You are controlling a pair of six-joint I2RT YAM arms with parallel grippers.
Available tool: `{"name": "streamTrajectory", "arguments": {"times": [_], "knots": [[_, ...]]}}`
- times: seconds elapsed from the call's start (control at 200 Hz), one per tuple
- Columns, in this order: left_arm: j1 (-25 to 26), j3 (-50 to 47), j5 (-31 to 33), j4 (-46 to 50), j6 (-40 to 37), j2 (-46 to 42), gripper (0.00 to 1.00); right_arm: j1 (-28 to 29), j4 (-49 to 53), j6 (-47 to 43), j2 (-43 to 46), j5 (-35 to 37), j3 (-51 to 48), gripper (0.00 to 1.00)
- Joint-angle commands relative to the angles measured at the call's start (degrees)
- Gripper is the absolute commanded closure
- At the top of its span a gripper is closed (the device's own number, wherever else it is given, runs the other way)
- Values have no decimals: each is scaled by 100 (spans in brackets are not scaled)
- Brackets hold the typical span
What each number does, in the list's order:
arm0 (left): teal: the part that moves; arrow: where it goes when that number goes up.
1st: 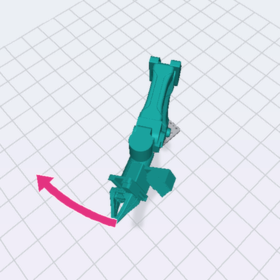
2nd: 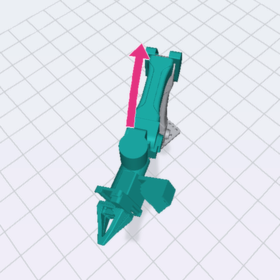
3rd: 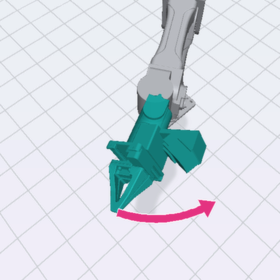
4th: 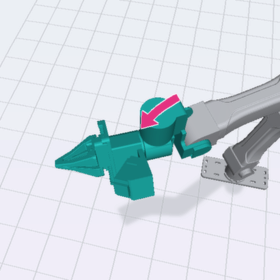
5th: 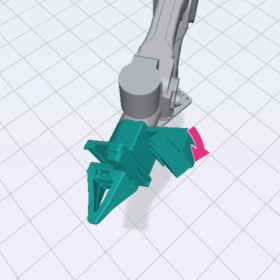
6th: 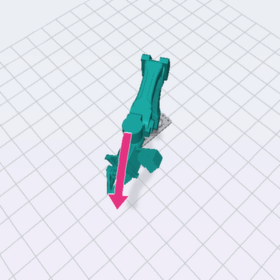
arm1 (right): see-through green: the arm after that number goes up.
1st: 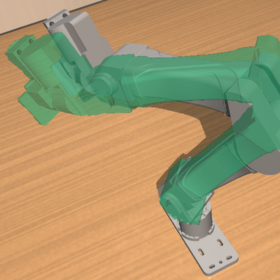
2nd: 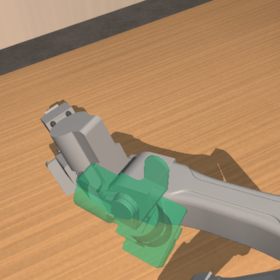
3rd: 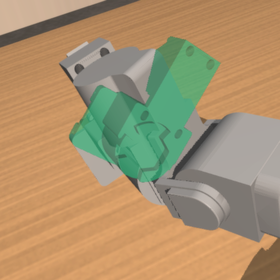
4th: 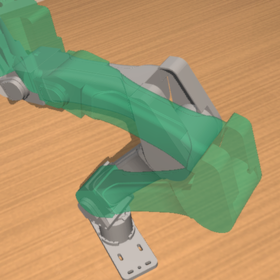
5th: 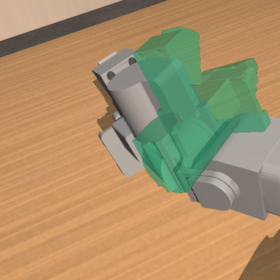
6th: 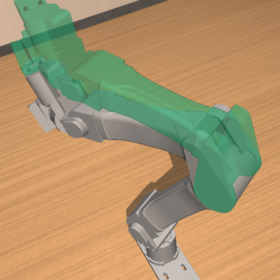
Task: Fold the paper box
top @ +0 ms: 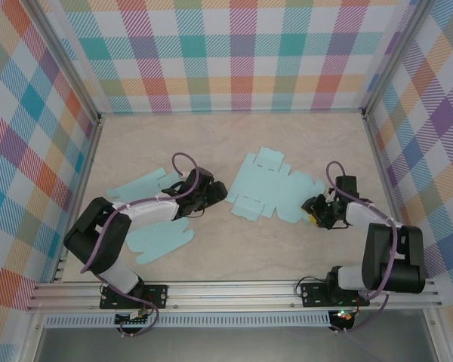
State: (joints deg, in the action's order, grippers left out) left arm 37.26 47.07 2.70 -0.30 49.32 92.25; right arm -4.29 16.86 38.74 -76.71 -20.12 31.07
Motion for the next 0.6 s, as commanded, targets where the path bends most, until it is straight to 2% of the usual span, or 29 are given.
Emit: {"name": "streamTrajectory", "arguments": {"times": [0.0, 0.325, 0.595], "knots": [[152, -128, -364, -121, 329, 162, 27, 82, -95, 292, 198, 109, -164, 58], [343, 42, -433, -687, 427, 715, 43, 595, 49, 206, 357, 172, 176, 57], [343, 418, -669, -1176, 456, 1244, 46, 764, 333, 82, 352, 201, 500, 56]]}}
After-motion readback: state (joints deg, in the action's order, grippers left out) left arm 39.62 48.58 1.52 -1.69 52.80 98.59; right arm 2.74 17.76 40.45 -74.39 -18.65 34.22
